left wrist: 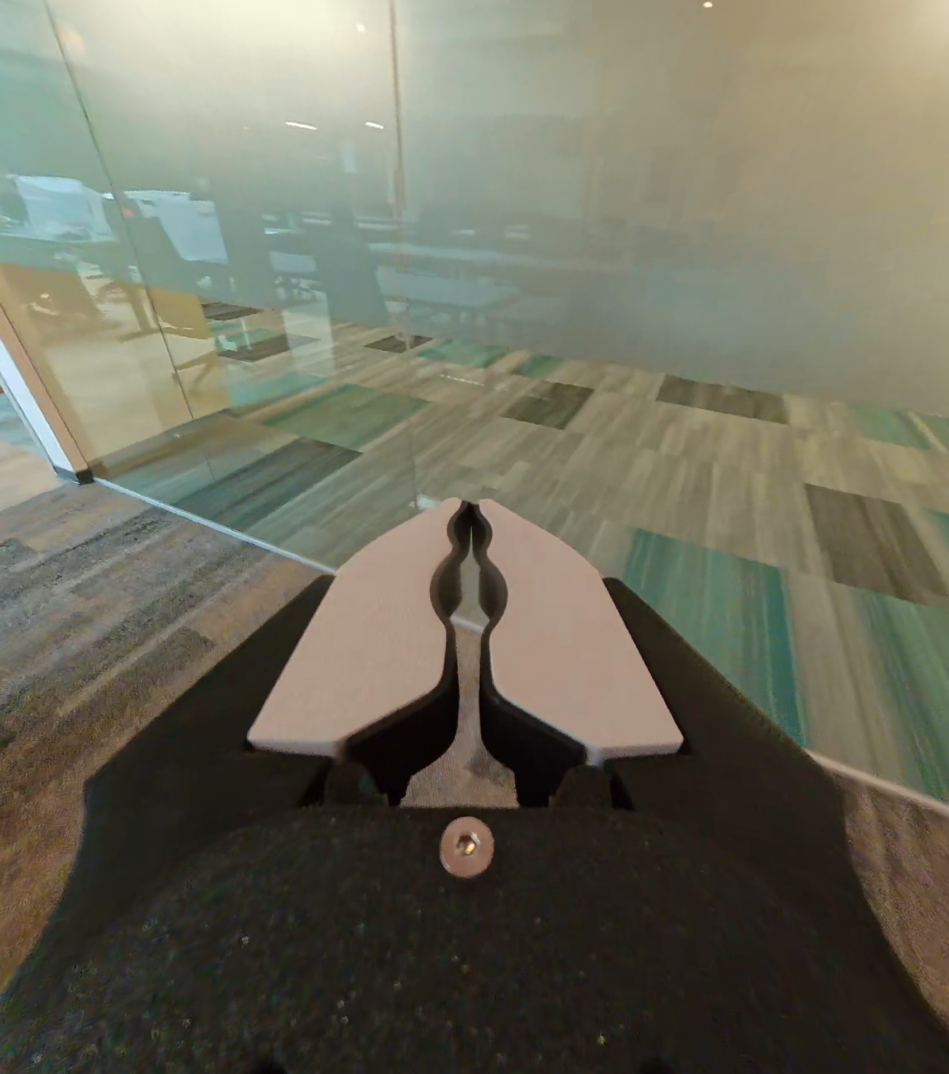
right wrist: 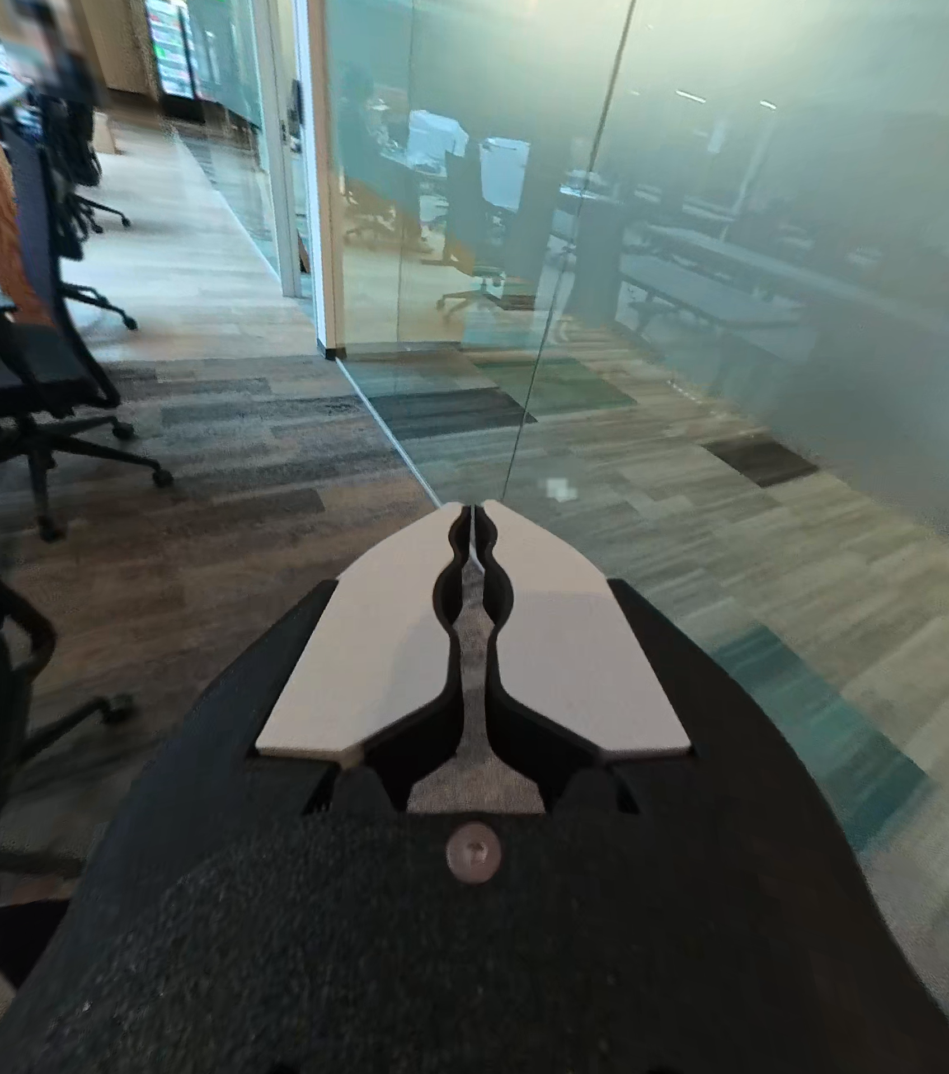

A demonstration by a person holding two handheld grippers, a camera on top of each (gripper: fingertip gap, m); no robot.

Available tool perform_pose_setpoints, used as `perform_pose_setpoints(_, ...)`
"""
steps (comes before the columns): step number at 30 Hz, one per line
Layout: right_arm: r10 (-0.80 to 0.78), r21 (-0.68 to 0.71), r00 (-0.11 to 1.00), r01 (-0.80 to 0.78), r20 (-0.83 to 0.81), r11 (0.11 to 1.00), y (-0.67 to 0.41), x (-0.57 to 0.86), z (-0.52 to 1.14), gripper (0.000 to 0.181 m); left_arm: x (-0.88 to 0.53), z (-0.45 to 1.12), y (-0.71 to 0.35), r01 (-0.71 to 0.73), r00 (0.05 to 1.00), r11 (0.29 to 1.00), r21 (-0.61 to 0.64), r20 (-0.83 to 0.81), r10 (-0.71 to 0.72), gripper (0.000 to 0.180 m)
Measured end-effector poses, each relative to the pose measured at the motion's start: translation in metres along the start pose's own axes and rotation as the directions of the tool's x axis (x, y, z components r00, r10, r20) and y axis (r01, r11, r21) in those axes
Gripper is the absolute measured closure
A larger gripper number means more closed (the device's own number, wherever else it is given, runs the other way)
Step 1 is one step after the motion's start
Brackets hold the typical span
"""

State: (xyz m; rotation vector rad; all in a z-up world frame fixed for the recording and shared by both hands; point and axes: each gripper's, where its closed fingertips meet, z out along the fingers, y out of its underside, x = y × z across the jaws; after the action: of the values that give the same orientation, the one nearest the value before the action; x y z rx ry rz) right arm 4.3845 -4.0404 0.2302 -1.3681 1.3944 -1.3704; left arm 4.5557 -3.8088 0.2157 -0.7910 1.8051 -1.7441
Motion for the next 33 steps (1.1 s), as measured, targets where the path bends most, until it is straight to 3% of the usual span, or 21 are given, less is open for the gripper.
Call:
perform_pose_setpoints(7, -0.025, 0.028, 0.969, 0.019, 0.246, 0.999, -0.078, -0.006, 0.283, 0.175, -0.146, 0.195, -0.095, -0.002, 0.988, 0.995, 0.097, 0.151, -0.013, 0.18)
perform_pose_setpoints(11, -0.017, 0.015, 0.93, 0.012, 0.367, 1.0, -0.083, -0.028, 0.449, 0.173, -0.248, 0.269, -0.083, -0.046, 0.952, 0.998, 0.03, 0.305, 0.035, 0.18)
perform_pose_setpoints(19, -0.007, 0.002, 0.821, 0.007, 0.571, 1.0, -0.104, -0.113, 0.799, 0.174, -0.469, 0.433, -0.03, 0.015, 0.851, 0.987, -0.161, 0.52, 0.072, 0.176)
perform_pose_setpoints(22, -0.042, 0.025, 0.764, 0.034, 0.644, 0.999, -0.152, -0.161, 0.921, 0.171, -0.549, 0.492, -0.056, 0.052, 0.821, 0.988, -0.144, 0.569, 0.04, 0.171)
perform_pose_setpoints(26, -0.047, 0.045, 0.723, 0.022, 0.689, 0.999, -0.211, -0.219, 1.076, 0.171, -0.658, 0.567, -0.062, 0.105, 0.804, 0.986, -0.127, 0.594, -0.009, 0.167)
perform_pose_setpoints(33, -0.016, 0.023, 0.789, 0.002, 0.615, 1.0, -0.235, -0.321, 1.363, 0.168, -0.908, 0.721, -0.019, 0.085, 0.789, 0.986, -0.147, 0.613, 0.023, 0.165)
